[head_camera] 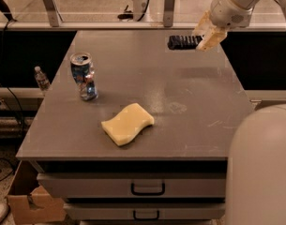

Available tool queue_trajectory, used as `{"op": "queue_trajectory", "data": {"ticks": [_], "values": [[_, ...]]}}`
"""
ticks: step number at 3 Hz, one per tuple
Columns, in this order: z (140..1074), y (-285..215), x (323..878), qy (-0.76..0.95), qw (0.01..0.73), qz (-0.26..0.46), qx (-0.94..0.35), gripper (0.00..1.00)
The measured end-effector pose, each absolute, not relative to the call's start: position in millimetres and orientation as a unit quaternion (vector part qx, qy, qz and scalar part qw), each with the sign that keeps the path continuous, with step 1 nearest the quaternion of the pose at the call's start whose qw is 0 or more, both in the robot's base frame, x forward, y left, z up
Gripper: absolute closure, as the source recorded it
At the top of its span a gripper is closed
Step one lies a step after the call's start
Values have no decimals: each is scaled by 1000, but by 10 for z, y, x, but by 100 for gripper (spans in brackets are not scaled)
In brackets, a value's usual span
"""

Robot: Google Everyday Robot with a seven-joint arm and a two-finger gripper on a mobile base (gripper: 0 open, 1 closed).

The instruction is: Move rxbar blueberry near sponge

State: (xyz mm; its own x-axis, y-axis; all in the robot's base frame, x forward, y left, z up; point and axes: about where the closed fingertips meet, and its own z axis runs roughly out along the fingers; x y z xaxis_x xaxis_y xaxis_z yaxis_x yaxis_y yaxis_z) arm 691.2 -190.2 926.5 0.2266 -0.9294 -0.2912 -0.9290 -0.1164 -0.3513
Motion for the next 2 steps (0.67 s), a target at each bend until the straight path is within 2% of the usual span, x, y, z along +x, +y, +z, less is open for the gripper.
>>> {"op": "queue_trajectory", "data": {"ticks": [2], "values": [[9604,-1435,5953,608,227,67,-758,100]]}}
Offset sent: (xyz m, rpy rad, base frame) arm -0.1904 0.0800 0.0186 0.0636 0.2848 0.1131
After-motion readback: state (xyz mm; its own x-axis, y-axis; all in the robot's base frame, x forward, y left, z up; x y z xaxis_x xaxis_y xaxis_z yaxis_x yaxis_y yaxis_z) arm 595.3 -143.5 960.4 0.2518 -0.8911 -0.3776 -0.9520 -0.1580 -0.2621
